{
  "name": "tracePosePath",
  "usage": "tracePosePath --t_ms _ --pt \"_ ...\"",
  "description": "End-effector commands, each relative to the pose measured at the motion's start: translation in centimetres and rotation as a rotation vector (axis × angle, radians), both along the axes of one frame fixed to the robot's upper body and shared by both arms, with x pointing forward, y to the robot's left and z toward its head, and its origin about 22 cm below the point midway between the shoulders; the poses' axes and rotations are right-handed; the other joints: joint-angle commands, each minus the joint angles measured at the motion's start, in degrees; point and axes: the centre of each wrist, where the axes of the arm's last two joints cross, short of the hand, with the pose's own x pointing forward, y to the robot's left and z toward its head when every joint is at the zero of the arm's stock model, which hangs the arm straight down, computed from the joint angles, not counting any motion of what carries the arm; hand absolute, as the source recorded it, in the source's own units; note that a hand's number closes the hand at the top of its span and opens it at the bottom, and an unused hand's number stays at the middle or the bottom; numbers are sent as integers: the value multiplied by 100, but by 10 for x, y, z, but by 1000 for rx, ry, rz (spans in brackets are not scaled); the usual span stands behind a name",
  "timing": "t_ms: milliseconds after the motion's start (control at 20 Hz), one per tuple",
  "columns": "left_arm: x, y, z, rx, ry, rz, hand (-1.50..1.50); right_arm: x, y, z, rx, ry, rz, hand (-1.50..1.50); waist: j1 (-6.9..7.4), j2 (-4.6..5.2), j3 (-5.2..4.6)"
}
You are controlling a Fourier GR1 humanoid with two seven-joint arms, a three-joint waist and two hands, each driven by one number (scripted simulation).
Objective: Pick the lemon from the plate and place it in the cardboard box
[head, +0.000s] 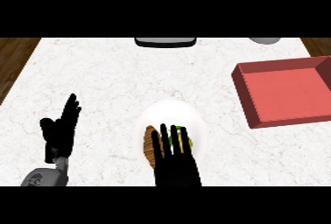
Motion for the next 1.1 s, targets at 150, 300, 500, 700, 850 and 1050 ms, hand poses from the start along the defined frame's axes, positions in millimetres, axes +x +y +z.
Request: tracePosePath --t_ms 150,300,500,700,850,1050 --pt "-4 -15 -1 -6 -7 3 0 13 14 -2 -12 21 -106 -150 28 -3 2" --pt "5 1 -3 9 -14 5 0 8 19 -27 -73 17 -123 -150 -3 2 0" --pt "-4 -14 -14 -8 11 -10 0 9 24 -32 -69 15 -144 -150 17 1 1" --pt "6 4 6 0 -12 0 0 23 27 -44 -65 13 -149 -150 31 4 2" --pt "-2 12 3 20 -14 -1 0 22 27 -35 -70 33 -184 -150 35 -1 1" --pt "2 -29 -3 -12 2 -9 0 25 31 -37 -86 33 -201 -150 40 0 2"
